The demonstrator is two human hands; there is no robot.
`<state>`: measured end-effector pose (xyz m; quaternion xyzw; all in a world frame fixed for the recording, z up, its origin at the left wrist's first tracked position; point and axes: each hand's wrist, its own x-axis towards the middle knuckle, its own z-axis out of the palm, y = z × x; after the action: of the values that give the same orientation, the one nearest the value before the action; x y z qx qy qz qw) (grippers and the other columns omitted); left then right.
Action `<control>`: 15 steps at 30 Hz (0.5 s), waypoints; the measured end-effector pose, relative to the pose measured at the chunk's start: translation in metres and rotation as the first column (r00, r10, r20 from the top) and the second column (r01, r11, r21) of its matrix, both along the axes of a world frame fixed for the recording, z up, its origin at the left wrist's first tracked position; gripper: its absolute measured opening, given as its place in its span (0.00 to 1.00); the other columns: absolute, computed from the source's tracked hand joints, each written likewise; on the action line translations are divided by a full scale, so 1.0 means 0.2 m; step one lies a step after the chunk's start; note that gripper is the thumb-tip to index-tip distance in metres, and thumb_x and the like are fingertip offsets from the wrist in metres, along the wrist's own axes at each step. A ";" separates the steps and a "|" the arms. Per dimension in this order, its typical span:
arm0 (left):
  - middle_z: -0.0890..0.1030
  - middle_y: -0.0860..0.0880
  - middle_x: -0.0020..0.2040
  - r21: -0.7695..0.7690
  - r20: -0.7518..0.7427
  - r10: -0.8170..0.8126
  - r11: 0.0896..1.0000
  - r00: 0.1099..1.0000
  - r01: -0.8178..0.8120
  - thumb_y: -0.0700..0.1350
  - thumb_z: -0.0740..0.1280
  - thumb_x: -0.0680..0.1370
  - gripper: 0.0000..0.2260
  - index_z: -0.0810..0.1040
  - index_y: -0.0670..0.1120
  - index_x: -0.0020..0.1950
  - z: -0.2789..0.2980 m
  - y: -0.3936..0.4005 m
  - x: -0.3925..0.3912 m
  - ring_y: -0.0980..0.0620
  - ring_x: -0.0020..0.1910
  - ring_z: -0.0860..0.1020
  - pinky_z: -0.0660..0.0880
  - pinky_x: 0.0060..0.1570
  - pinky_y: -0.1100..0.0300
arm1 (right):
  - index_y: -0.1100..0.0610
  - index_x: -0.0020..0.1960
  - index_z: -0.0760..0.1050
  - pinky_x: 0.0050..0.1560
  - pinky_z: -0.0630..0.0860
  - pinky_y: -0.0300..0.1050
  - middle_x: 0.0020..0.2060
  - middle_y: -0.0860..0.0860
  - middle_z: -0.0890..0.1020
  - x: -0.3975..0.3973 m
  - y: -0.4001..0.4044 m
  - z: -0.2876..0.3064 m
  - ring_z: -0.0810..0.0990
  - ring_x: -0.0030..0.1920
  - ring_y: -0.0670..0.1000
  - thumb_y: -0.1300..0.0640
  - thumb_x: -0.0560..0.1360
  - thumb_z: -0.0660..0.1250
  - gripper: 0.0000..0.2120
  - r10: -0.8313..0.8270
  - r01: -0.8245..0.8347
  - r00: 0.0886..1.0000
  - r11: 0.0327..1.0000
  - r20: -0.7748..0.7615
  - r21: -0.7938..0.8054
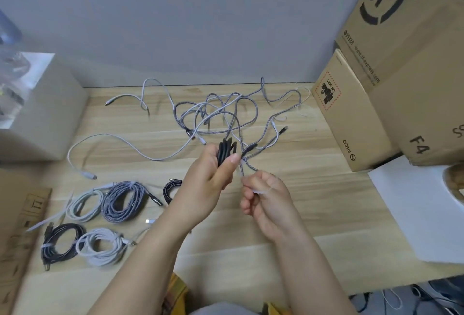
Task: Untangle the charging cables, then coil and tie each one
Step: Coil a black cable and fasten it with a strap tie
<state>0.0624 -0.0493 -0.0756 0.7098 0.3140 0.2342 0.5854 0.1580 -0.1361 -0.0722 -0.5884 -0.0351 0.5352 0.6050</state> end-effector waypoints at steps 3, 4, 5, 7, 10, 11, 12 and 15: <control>0.69 0.55 0.30 0.085 -0.062 -0.024 0.996 0.998 0.029 0.53 0.61 0.77 0.10 0.66 0.48 0.43 0.04 -0.01 -0.01 0.60 0.28 0.67 0.66 0.32 0.65 | 0.58 0.34 0.64 0.20 0.65 0.35 0.20 0.49 0.69 -0.02 0.01 0.01 0.69 0.18 0.48 0.70 0.74 0.59 0.13 -0.014 0.019 0.994 0.999 0.112 -0.042; 0.69 0.54 0.30 0.111 -0.081 -0.032 0.993 0.996 0.041 0.51 0.62 0.78 0.09 0.66 0.47 0.43 0.05 -0.02 -0.02 0.60 0.28 0.67 0.66 0.32 0.66 | 0.58 0.34 0.64 0.20 0.65 0.35 0.20 0.49 0.69 -0.03 0.01 0.02 0.69 0.18 0.49 0.70 0.74 0.59 0.13 -0.020 0.030 0.987 0.998 0.160 -0.055; 0.69 0.53 0.31 0.132 -0.096 -0.040 0.990 0.995 0.053 0.49 0.62 0.78 0.10 0.65 0.46 0.42 0.06 -0.02 -0.02 0.59 0.28 0.66 0.65 0.31 0.67 | 0.58 0.34 0.64 0.20 0.65 0.35 0.19 0.49 0.70 -0.03 0.00 0.03 0.70 0.17 0.49 0.71 0.73 0.59 0.12 -0.026 0.040 0.978 0.997 0.208 -0.065; 0.69 0.51 0.31 0.147 -0.125 -0.062 0.986 0.990 0.080 0.49 0.62 0.79 0.12 0.64 0.44 0.42 0.07 -0.02 -0.03 0.59 0.28 0.66 0.65 0.30 0.67 | 0.59 0.35 0.65 0.19 0.65 0.35 0.19 0.49 0.70 -0.04 -0.01 0.05 0.70 0.17 0.49 0.71 0.72 0.59 0.11 -0.030 0.052 0.957 0.996 0.287 -0.071; 0.69 0.50 0.32 0.113 -0.153 -0.111 0.985 0.982 0.129 0.51 0.61 0.79 0.16 0.64 0.38 0.45 0.09 -0.02 -0.04 0.60 0.27 0.67 0.64 0.29 0.67 | 0.60 0.35 0.65 0.20 0.67 0.37 0.19 0.51 0.71 -0.05 -0.02 0.06 0.71 0.17 0.50 0.72 0.71 0.59 0.11 -0.020 0.047 0.933 0.997 0.358 -0.067; 0.69 0.50 0.32 0.105 -0.156 -0.124 0.984 0.980 0.141 0.51 0.61 0.78 0.16 0.64 0.38 0.45 0.09 -0.03 -0.04 0.60 0.27 0.68 0.64 0.29 0.67 | 0.59 0.35 0.65 0.20 0.67 0.37 0.19 0.51 0.71 -0.06 -0.02 0.07 0.71 0.17 0.50 0.72 0.71 0.60 0.11 -0.017 0.043 0.928 0.997 0.372 -0.063; 0.69 0.49 0.32 0.103 -0.156 -0.129 0.984 0.979 0.147 0.51 0.62 0.78 0.16 0.64 0.38 0.44 0.10 -0.03 -0.04 0.60 0.27 0.68 0.64 0.30 0.67 | 0.59 0.35 0.64 0.21 0.67 0.37 0.19 0.51 0.71 -0.06 -0.03 0.07 0.71 0.17 0.51 0.72 0.71 0.60 0.11 -0.012 0.036 0.925 0.998 0.380 -0.057; 0.70 0.47 0.32 0.129 -0.143 -0.124 0.981 0.982 0.143 0.52 0.62 0.78 0.16 0.64 0.39 0.44 0.11 -0.03 -0.05 0.57 0.30 0.67 0.65 0.32 0.63 | 0.60 0.35 0.65 0.20 0.67 0.36 0.18 0.51 0.70 -0.07 -0.04 0.09 0.70 0.16 0.50 0.72 0.70 0.60 0.11 -0.017 0.038 0.911 0.998 0.413 -0.043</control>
<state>0.0529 -0.0551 -0.0545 0.7826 0.2870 0.1672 0.5265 0.1445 -0.1445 -0.0537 -0.7034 -0.1405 0.3913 0.5765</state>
